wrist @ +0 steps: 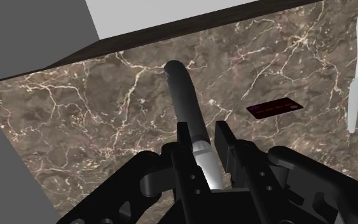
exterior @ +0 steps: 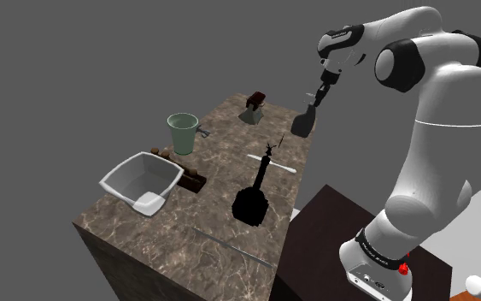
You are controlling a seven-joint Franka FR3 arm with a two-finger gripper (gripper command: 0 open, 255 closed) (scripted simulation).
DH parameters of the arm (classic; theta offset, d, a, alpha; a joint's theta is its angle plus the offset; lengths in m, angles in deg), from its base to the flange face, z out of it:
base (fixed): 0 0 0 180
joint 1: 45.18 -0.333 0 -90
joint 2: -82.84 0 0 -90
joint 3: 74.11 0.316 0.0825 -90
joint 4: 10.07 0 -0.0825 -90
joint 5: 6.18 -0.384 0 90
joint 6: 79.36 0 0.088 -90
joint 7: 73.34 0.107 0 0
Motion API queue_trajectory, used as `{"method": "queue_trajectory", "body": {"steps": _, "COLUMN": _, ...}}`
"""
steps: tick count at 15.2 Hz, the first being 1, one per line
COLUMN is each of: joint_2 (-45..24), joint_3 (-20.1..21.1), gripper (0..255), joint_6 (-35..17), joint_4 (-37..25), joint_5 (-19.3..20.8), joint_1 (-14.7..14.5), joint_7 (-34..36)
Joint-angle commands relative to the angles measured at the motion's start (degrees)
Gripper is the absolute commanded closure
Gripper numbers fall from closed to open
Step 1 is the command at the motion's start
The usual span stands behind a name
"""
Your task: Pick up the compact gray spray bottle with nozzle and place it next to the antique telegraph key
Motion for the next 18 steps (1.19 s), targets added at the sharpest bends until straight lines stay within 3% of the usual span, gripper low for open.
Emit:
{"method": "queue_trajectory", "body": {"steps": 1, "joint_2": -0.01, "joint_3": 0.01, "gripper": 255, "joint_6": -0.01, "joint_4": 0.02, "joint_5": 0.00, "joint_1": -0.01, "joint_7": 0.00}}
{"method": "queue_trajectory", "body": {"steps": 18, "joint_2": 1.60, "joint_3": -0.81, "gripper": 255, "joint_6": 12.13, "joint_4": -10.97, "joint_5": 1.52, "joint_1": 0.90, "joint_7": 1.99}}
